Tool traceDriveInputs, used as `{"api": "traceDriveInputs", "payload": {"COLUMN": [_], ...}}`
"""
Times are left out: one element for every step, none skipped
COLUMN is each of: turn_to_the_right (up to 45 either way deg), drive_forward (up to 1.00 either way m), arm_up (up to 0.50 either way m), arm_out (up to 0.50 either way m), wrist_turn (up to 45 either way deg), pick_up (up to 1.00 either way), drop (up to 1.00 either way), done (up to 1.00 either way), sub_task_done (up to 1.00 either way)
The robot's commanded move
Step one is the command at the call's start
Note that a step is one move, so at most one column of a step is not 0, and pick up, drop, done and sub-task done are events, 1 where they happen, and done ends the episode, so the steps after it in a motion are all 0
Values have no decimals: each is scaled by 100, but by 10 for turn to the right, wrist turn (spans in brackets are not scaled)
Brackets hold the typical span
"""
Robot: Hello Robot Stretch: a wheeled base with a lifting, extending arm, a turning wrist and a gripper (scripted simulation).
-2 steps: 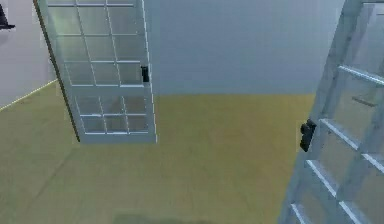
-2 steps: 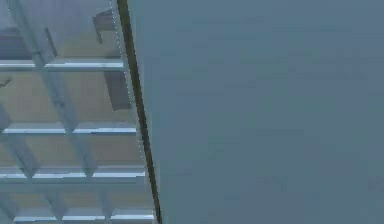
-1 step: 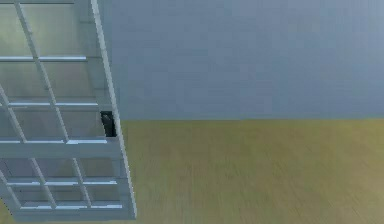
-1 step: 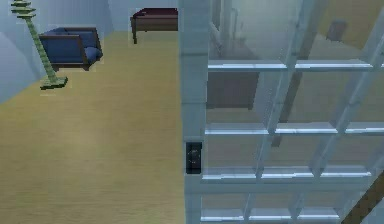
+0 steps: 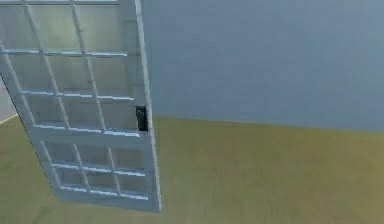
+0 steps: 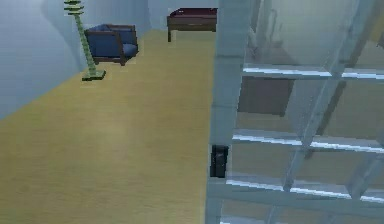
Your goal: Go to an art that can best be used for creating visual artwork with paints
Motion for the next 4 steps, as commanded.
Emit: {"api": "traceDriveInputs", "payload": {"turn_to_the_right": [0, 450, 210, 0], "drive_forward": [5, 0, 0, 45], "arm_up": [0, 0, 0, 0], "arm_out": [0, 0, 0, 0], "wrist_turn": [0, 0, 0, 0], "pick_up": [0, 0, 0, 0], "drop": [0, 0, 0, 0], "done": [0, 0, 0, 0], "sub_task_done": [0, 0, 0, 0]}}
